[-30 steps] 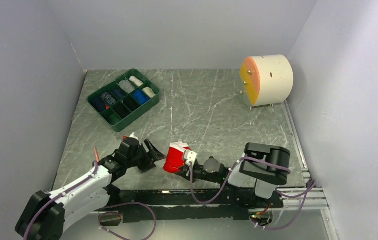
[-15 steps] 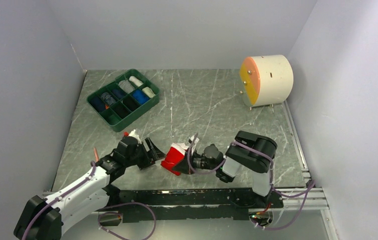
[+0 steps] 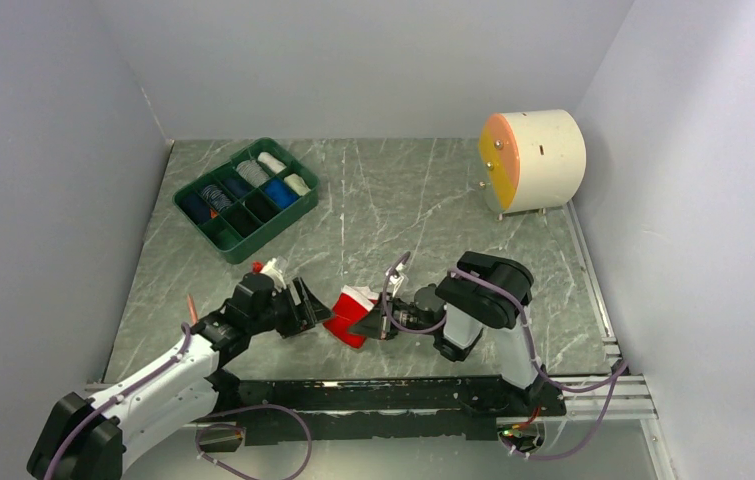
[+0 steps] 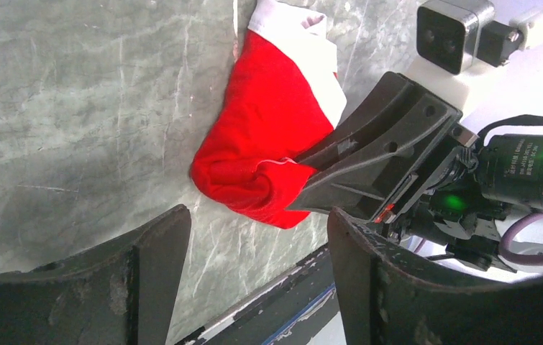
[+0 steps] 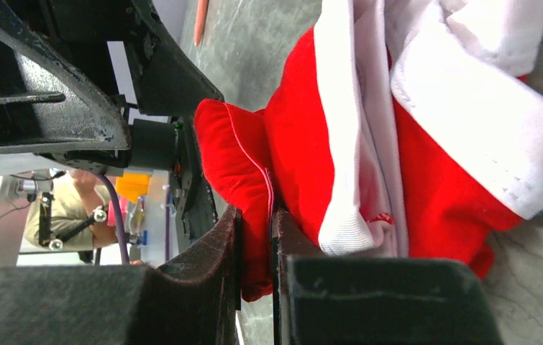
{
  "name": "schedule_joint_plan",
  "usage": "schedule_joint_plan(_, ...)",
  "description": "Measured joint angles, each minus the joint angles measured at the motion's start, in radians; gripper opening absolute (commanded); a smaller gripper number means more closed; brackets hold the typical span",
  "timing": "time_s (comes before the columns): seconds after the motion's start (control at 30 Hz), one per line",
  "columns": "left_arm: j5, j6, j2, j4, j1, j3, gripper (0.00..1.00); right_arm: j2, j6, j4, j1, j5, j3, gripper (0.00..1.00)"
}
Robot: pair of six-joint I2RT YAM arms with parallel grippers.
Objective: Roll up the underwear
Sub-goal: Roll the underwear to the center of the board.
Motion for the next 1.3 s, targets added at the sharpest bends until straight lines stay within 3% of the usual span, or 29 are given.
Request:
schedule_joint_plan(0.37,0.001,0.023,0.014,0.05,-0.078,-0.012,0.69,0.029,0.125,0.06,-0.007,0.052,-0.03,0.01)
schedule_joint_plan(0.83,-0.073,-0.051,0.204,0.208,-0.115,-0.034,0.72,0.045,0.22,0.064,-0.012,0.092,-0.046,0.03)
schedule_joint_plan(1.2,-0.185,-0.112,0.349,0.243,-0.146,0.027,0.5,0.045,0.246,0.064,-0.013,0.1,-0.051,0.14)
schedule_joint_plan(1.3,-0.219,-0.112,0.391,0.219,-0.167,0.064,0.46,0.023,0.244,0.063,-0.013,0.105,-0.062,0.25)
